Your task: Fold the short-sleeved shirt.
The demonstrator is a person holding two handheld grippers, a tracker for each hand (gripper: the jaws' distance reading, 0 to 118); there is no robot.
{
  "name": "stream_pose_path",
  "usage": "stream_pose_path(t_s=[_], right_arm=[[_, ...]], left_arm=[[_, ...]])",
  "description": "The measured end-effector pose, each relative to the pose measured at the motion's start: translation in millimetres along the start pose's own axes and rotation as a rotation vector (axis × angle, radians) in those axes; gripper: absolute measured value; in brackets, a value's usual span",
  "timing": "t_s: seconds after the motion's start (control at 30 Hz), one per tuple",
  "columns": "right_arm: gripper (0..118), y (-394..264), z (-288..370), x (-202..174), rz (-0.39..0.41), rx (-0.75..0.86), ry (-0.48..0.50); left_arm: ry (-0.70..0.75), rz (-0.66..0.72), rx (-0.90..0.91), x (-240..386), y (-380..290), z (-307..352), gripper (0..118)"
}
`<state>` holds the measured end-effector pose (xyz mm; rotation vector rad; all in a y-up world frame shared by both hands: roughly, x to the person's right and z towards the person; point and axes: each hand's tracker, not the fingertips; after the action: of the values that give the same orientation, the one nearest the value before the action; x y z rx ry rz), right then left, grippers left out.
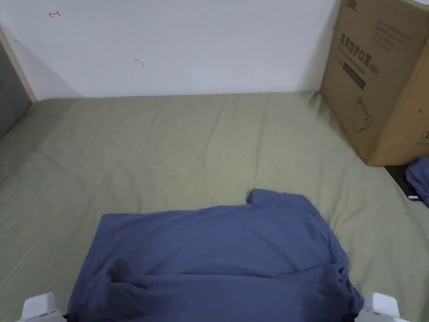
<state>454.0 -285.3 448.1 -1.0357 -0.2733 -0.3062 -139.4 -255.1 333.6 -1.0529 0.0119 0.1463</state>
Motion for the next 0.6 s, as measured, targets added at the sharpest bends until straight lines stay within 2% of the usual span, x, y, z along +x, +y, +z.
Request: stream_pose_path(t_s=[0.17,0.23,0.27,0.3,0.33,0.37,0.4,0.6], right_arm=[[10,0,10,-13,-0.019,0.014,-0.021],[17,2,23,-21,-0.024,0.017,-0.028],[28,4,29,-24,-0.021,0.018,-0.044],[49,6,35,-26,-0.016,0.028,-0.052],[64,8,44,-28,-0.009,0.077,-0.046],[74,14,47,-21,-0.013,0.124,-0.026],[77,19,57,-23,-0.017,0.166,-0.013],[77,58,125,-49,0.05,0.428,0.059]], left_arm=[[0.031,0.002,-0.026,8,2,-8,4],[0.032,-0.01,-0.026,11,5,-3,24],[0.035,-0.011,-0.026,13,7,1,40],[0.036,-0.011,-0.023,17,8,8,66],[0.019,-0.01,0.007,19,10,16,79],[-0.013,-0.006,0.059,22,13,27,88],[-0.031,-0.003,0.105,25,17,38,92],[-0.106,-0.018,0.362,54,47,101,92]])
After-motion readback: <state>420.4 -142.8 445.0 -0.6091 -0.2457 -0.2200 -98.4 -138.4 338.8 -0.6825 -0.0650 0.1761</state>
